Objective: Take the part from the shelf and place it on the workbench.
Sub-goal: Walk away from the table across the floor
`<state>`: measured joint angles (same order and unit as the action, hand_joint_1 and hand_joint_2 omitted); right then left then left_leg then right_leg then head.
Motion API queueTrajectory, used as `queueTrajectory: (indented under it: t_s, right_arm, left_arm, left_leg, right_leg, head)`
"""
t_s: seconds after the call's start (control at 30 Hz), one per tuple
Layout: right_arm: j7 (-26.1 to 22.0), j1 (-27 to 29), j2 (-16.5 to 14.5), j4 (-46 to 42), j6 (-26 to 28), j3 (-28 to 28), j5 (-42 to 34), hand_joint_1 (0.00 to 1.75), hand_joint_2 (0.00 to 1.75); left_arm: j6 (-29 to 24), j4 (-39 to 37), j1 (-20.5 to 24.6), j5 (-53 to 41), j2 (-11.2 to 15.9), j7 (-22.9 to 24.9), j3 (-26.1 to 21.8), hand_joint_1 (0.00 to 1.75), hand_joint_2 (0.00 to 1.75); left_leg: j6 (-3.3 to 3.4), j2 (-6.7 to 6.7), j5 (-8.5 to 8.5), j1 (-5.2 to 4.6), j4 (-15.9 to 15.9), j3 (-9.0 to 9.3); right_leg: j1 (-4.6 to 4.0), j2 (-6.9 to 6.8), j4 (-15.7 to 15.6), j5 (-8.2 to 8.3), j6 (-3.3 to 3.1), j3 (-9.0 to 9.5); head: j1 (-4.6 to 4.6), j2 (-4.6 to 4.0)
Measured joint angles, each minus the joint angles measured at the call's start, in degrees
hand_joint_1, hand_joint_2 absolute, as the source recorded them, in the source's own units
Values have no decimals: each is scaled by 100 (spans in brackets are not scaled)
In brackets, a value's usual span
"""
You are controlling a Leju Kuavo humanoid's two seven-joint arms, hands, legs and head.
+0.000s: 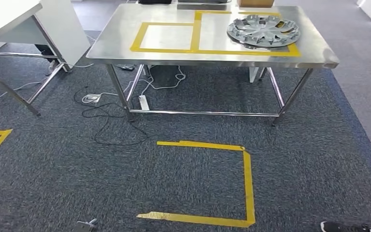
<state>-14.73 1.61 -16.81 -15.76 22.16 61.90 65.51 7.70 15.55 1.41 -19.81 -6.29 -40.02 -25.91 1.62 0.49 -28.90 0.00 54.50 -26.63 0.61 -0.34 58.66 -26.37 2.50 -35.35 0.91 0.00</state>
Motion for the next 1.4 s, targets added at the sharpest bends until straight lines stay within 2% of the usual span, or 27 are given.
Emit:
queueTrajectory:
  t_s: [0.1, 0.13, 0.2, 0.23, 0.27, 0.33, 0.37, 0.43, 0.5, 0.6, 0.63, 0.67, 0.7, 0.77, 0.83, 0.87, 0.93, 0.97, 1.03, 1.1, 1.13, 1.17, 1.2, 1.23, 1.3, 1.37, 1.4]
  right_arm:
    - [15, 3, 0, 0, 9, 12, 122, 0, 0]
    - [16, 1, 0, 0, 10, 19, 163, 0, 0]
    - [16, 5, 0, 0, 15, 36, 233, 0, 0]
    - [16, 9, 0, 0, 19, 43, 260, 0, 0]
    - [16, 11, 0, -1, 23, 47, 282, 0, 0]
    - [15, 12, 0, -2, 30, 53, 313, 0, 0]
    - [15, 10, 0, -2, 33, 56, 323, 0, 0]
    - [15, 13, -2, -2, 37, 63, 342, 0, 0]
    - [15, 27, -5, -2, 39, 74, 362, 0, 0]
    - [15, 55, -5, -2, 42, 85, 374, 0, 0]
    - [15, 59, -4, -2, 42, 86, 376, 0, 0]
    - [15, 60, -4, -2, 42, 87, 377, 0, 0]
    - [15, 58, -5, -2, 42, 89, 378, 0, 0]
    - [15, 51, -6, -2, 42, 88, 384, 0, 0]
    - [14, 47, -7, -2, 43, 87, 399, 0, 0]
    - [13, 44, -8, -2, 44, 87, 408, 0, 0]
    - [13, 34, -9, -3, 45, 87, 427, 0, 0]
    - [12, 29, -9, -3, 46, 87, 433, 0, 0]
    - [11, 26, -9, -4, 48, 88, 449, 0, 0]
    - [13, 41, -9, -4, 49, 91, 465, 0, 0]
    - [15, 50, -9, -4, 49, 93, 473, 0, 0]
    - [15, 56, -9, -4, 48, 97, 480, 0, 0]
    - [15, 58, -9, -4, 48, 102, 485, 0, 0]
    - [15, 57, -9, -4, 47, 107, 489, 0, 0]
    - [13, 54, -9, -4, 45, 120, 500, 0, 0]
    - [11, 53, -9, -4, 43, 133, 517, 0, 0]
    - [12, 53, -9, -5, 42, 138, 526, 0, 0]
  left_arm:
    - [15, 0, 1, -40, -3, 0, -28, 0, 0]
    - [26, 0, -4, -56, -8, 0, -45, 0, 0]
    - [58, 1, -10, -71, -16, 0, -79, 0, 0]
    - [76, 1, -9, -75, -20, 0, -90, 0, 0]
    - [92, 2, -7, -76, -25, 0, -98, 0, 0]
    - [113, 10, 8, -75, -35, 0, -107, 0, 0]
    - [118, 15, 13, -75, -38, 0, -109, 0, 0]
    - [122, 20, -1, -75, -37, 0, -116, 0, 0]
    - [124, 21, -34, -75, -33, 0, -129, 0, 0]
    - [126, 21, -44, -75, -34, 0, -138, 0, 0]
    - [126, 21, -49, -76, -36, 0, -139, 0, 0]
    - [127, 21, -59, -77, -37, 0, -140, 0, 0]
    - [127, 21, -70, -77, -37, 0, -140, 0, 0]
    - [128, 23, -78, -77, -36, 0, -142, 0, 0]
    - [128, 29, -68, -77, -34, 0, -144, 0, 0]
    - [128, 33, -65, -76, -34, 0, -145, 0, 0]
    - [128, 38, -71, -75, -31, 0, -151, 0, 0]
    - [128, 39, -78, -75, -30, -1, -156, 0, 0]
    - [127, 40, -70, -75, -34, -1, -169, 0, 0]
    - [126, 42, -52, -75, -46, 0, -182, 0, 0]
    - [126, 43, -51, -75, -51, 0, -187, 0, 0]
    - [126, 43, -57, -75, -53, 0, -193, 0, 0]
    - [126, 43, -66, -75, -53, 0, -197, 0, 0]
    - [126, 43, -71, -75, -54, 0, -201, 0, 0]
    - [125, 43, -66, -76, -62, 0, -206, 0, 0]
    - [121, 43, -51, -78, -70, -1, -210, 0, 0]
    - [120, 44, -50, -78, -72, -1, -214, 0, 0]
  left_leg:
    - [58, 1, 201, -19, 1, -267]
    - [52, -12, 271, -30, 5, -366]
    - [27, -60, 407, -49, 21, -557]
    - [12, -95, 471, -55, 34, -645]
    - [-7, -133, 531, -64, 49, -716]
    - [-47, -222, 642, -88, 94, -818]
    - [-73, -266, 692, -93, 108, -847]
    - [-135, -349, 766, -79, 125, -890]
    - [-204, -304, 581, -52, 310, -970]
    - [-317, -139, -147, -2, 1343, -1319]
    - [-347, -121, -281, 18, 1664, -1400]
    - [-367, -107, -295, 38, 1795, -1388]
    - [-377, -87, -207, 53, 1702, -1265]
    - [-358, 72, 89, 61, 979, -765]
    - [-280, 317, 208, 14, 348, -375]
    - [-225, 385, 186, -12, 219, -315]
    - [-122, 317, 176, -29, 167, -339]
    - [-77, 254, 188, -20, 145, -351]
    - [3, 128, 232, 4, 106, -377]
    - [50, -8, 256, 0, 108, -423]
    - [59, -83, 263, -6, 109, -436]
    - [63, -157, 267, -10, 110, -440]
    - [61, -235, 270, -13, 113, -436]
    - [56, -313, 272, -14, 117, -425]
    - [28, -464, 274, -21, 142, -425]
    - [-34, -600, 291, -23, 179, -495]
    - [-79, -664, 313, -19, 191, -541]
  right_leg:
    - [6, 17, 994, -793, 28, -297]
    - [5, 17, 1289, -867, 29, -325]
    - [3, 31, 1413, -599, 4, -152]
    - [1, 80, 1178, -403, -23, 86]
    - [-5, 179, 791, -319, -59, 404]
    - [-3, 356, -106, -465, -107, 1025]
    - [-7, 385, -385, -588, -123, 1188]
    - [-11, 287, -538, -642, -174, 1230]
    - [-3, 152, -543, -579, -258, 1201]
    - [1, -69, -537, -501, -308, 1118]
    - [0, -139, -529, -483, -303, 1087]
    - [0, -208, -519, -472, -297, 1060]
    - [0, -274, -508, -466, -289, 1043]
    - [-3, -400, -487, -477, -263, 1041]
    - [-28, -511, -470, -500, -207, 1051]
    - [-41, -565, -464, -511, -174, 1062]
    - [-54, -669, -462, -526, -103, 1101]
    - [-49, -629, -432, -566, -70, 1094]
    - [-30, -344, -53, -809, -18, 904]
    - [-13, -44, 801, -1181, 0, 464]
    - [-10, 6, 1185, -1289, 4, 249]
    - [-9, 24, 1388, -1284, 4, 116]
    - [-9, 33, 1343, -1150, 0, 97]
    - [-6, 59, 1060, -914, -10, 191]
    - [14, 307, 248, -450, -43, 499]
    - [38, 551, -217, -319, -72, 675]
    - [41, 578, -257, -340, -88, 689]
  head:
    - [22, 0]
    - [23, 0]
    - [21, 0]
    - [20, 0]
    - [20, 0]
    - [13, 0]
    - [11, 0]
    - [15, 0]
    - [-2, 0]
    - [-43, 0]
    - [-44, 0]
    - [-44, 0]
    - [-44, 0]
    - [-45, 0]
    - [-43, 0]
    - [-44, 0]
    - [-46, 0]
    - [-43, 0]
    - [-11, 0]
    - [19, 0]
    - [19, 0]
    - [18, 0]
    - [20, 0]
    - [18, 0]
    - [20, 0]
    - [19, 0]
    - [17, 0]
